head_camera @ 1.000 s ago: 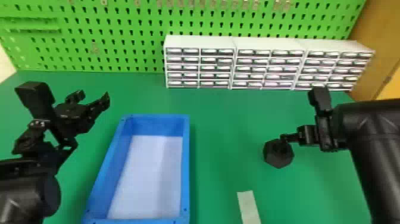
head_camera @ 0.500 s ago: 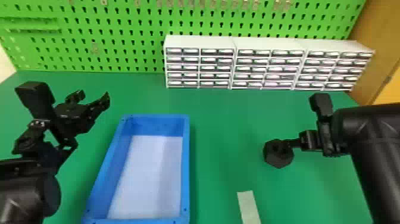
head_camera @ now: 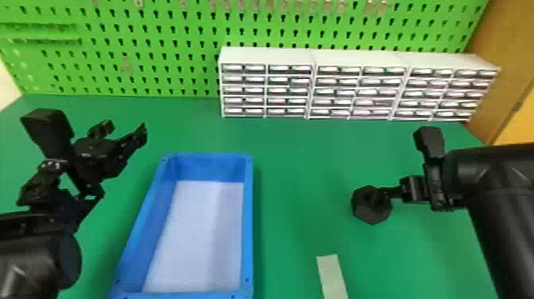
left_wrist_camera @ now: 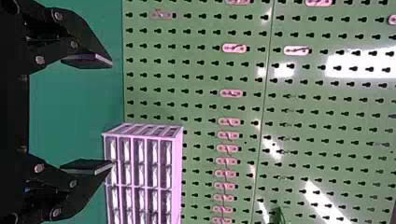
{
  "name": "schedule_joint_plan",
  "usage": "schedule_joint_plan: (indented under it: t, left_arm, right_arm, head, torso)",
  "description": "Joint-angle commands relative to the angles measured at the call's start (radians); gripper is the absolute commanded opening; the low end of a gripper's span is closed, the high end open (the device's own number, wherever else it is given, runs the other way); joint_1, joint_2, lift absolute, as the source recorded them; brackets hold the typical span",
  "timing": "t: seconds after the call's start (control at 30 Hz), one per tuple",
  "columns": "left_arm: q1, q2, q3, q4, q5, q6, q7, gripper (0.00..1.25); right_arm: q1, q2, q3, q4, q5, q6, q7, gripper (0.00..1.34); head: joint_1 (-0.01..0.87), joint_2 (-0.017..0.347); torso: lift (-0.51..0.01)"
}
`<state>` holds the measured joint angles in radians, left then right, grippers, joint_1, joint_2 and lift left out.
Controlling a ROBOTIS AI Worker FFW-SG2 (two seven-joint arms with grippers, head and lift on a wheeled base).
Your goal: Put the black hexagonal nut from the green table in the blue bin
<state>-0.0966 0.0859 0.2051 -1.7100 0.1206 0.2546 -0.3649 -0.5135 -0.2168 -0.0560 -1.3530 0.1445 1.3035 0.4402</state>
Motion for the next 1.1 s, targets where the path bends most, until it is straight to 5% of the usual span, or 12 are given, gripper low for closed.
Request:
schedule_joint_plan:
  t: [0.0, 1.07]
  left_arm:
    - [0.000, 0.000, -0.001, 0.000, 0.001, 0.000, 0.000, 0.76]
    - [0.002, 0.000, -0.003, 0.000, 0.004, 0.000, 0.000, 0.76]
  right_arm:
    - [0.001, 0.001, -0.002, 0.006, 0.000, -0.012, 0.000, 1.09]
    - [0.010, 0.008, -0.018, 0.081, -0.006, -0.104, 0.000, 1.09]
  head:
    - [0.691, 0.009]
    - [0.691, 0.009]
  torso:
    - [-0.097]
    - [-0.097]
